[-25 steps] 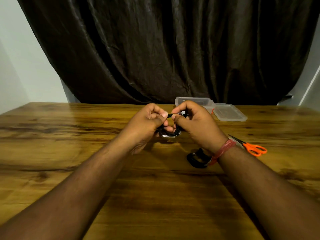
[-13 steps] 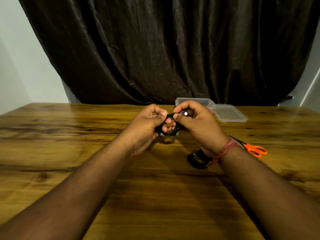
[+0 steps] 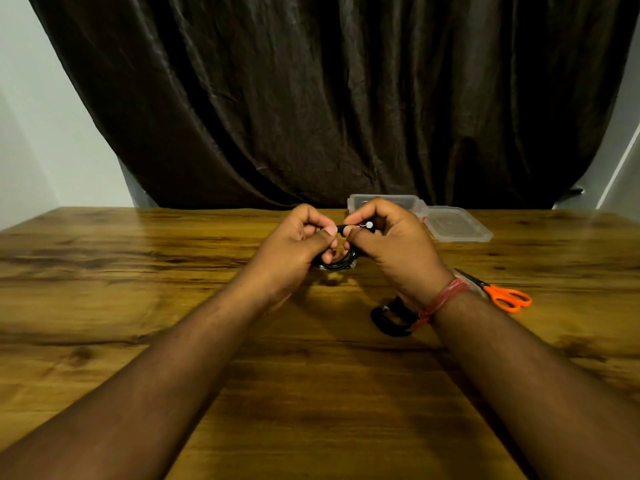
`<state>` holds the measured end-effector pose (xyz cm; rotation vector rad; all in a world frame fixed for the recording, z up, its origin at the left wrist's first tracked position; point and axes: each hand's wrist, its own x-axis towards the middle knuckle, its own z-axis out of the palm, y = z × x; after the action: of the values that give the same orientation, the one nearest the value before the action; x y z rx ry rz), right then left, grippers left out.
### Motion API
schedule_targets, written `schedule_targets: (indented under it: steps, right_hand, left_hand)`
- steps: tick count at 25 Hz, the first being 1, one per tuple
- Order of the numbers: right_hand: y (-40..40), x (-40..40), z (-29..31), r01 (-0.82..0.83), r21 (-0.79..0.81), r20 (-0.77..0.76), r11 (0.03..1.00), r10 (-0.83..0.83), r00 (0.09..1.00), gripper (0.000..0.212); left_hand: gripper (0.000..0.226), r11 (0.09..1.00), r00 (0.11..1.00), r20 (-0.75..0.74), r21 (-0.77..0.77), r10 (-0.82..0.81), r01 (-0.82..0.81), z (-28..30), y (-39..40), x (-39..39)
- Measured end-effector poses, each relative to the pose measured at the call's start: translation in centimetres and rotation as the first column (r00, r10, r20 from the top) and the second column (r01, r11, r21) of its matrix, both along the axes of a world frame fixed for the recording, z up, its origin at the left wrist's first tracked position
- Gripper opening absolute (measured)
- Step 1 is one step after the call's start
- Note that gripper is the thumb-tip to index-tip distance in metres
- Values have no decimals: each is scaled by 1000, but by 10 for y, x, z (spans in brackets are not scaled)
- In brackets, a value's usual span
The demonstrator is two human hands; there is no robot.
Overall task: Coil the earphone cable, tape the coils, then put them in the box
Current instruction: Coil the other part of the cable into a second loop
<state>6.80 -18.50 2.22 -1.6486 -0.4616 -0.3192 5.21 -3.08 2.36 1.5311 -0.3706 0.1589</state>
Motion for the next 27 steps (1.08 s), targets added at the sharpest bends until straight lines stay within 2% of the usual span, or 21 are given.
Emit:
schedule_targets:
  steps: [5,10,20,23,27]
  right_hand:
    - [0,1,-1,26,-21,22,999,-26,999,7]
    - [0,4,-3,40,-73,46,997,-36,998,7]
    - [0,2,-2,-44,-19,8,999,44,999,6]
    - [0,3,-2,-38,-20,5,999,38,999,6]
    - [0,3,-2,-11,-8,15,1000,12,1000,6]
  left_hand:
    - [21,996,998,35,67,-58,56,-1,3,1]
    - [25,994,994,-51,49,-94,97,1,7,0]
    - [25,935,948,-123,-244,-293,258,1,10,0]
    - [17,907,934,-131,-315,-332,278,0,10,2]
    - [15,897,915,-154,-313,-372,312,0,12,3]
